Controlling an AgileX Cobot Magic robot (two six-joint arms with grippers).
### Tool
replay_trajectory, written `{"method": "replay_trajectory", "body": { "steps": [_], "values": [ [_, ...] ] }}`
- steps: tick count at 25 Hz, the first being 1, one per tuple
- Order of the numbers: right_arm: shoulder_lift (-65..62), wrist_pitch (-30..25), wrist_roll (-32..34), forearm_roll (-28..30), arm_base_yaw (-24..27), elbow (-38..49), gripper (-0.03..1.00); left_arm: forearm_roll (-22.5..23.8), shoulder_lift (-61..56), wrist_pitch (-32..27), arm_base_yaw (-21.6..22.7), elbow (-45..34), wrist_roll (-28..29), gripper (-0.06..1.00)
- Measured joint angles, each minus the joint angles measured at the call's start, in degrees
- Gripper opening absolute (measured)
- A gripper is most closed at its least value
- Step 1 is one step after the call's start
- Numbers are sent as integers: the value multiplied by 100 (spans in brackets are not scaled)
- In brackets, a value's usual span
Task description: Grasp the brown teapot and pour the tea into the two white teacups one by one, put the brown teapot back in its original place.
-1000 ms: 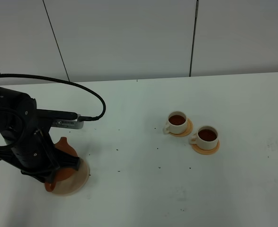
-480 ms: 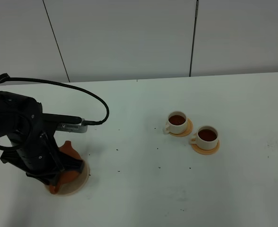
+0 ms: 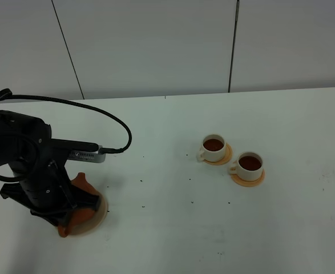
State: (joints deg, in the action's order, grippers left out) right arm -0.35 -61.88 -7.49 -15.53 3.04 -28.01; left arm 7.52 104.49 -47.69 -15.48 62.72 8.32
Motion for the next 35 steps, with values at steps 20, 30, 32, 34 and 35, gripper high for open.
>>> {"method": "replay_trajectory", "body": {
  "steps": [20,30,32,34,35],
  "values": [
    [0,0,0,0,0,0,24,0,59,-68,0,0,-44,17],
    [0,0,0,0,0,0,24,-6,87,-423,0,0,-44,46],
    [0,0,0,0,0,0,24,-11,87,-444,0,0,-44,52],
    [0,0,0,0,0,0,24,-16,53,-499,0,0,-44,56],
    [0,0,0,0,0,0,24,-28,18,-544,0,0,-63,57]
  ]
}}
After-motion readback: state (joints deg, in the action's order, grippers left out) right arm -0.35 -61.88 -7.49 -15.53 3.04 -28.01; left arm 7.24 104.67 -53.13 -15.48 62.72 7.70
